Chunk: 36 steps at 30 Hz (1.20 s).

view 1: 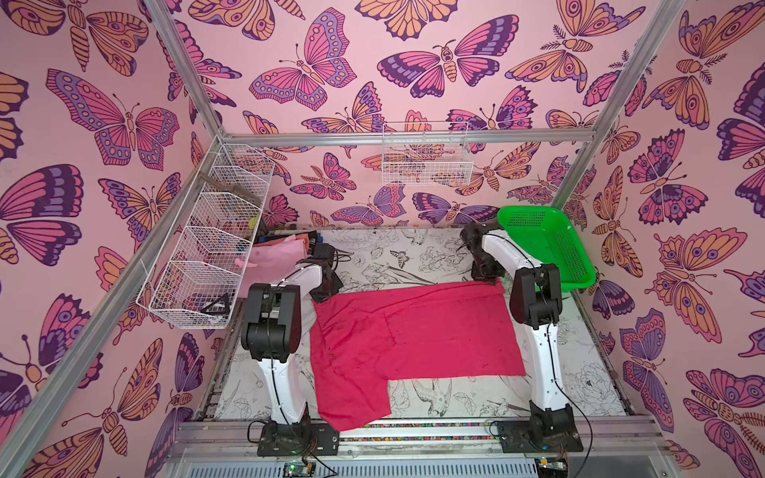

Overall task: Fold and stack t-shirts
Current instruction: Smooth out the T-shirt at the center of the board.

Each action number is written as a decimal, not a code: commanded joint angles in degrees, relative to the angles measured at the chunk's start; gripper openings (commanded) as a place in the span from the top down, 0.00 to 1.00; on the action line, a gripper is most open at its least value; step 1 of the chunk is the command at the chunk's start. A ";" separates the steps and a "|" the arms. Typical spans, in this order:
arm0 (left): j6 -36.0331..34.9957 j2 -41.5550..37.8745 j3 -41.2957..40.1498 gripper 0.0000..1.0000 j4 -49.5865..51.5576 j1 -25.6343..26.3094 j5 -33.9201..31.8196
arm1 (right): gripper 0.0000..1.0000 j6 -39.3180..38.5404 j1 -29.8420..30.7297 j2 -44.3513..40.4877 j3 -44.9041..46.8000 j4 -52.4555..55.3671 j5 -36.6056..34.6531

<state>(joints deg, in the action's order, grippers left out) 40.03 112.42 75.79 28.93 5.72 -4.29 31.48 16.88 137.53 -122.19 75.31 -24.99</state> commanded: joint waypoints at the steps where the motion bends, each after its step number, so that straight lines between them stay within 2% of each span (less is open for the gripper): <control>1: -0.51 -0.89 -0.82 0.81 1.10 0.62 -0.72 | 1.00 0.15 -0.18 -1.51 0.12 -0.18 0.21; 9: -1.40 -6.07 -0.54 0.78 1.18 1.70 0.32 | 1.00 0.16 -0.10 -0.94 0.52 -0.47 0.68; 19: -0.76 -11.29 -4.07 0.77 2.76 6.74 -0.93 | 1.00 -0.12 -0.08 -1.65 1.85 -1.39 0.83; 20: -0.50 -11.26 -4.38 0.78 2.87 7.09 -1.20 | 1.00 -0.12 -0.07 -1.70 1.79 -1.37 0.81; 22: -0.31 -10.52 -4.70 0.92 3.24 7.42 -1.57 | 1.00 -0.24 -0.09 -1.91 2.09 -1.48 0.80; 24: -0.06 -9.72 -4.50 1.00 3.89 7.38 -2.32 | 1.00 -0.28 -0.05 -2.11 2.29 -1.48 0.58; 31: -0.51 -7.71 -3.85 1.00 4.25 7.14 -5.14 | 1.00 -0.37 -0.09 -2.41 2.58 -1.45 0.23; 36: -0.57 -5.21 -3.11 1.00 4.25 6.90 -4.67 | 1.00 -0.29 -0.05 -2.78 2.84 -1.39 0.17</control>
<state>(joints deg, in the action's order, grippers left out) 39.81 105.30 72.14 31.64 12.99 -7.75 31.44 16.91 137.23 -119.70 73.25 -24.34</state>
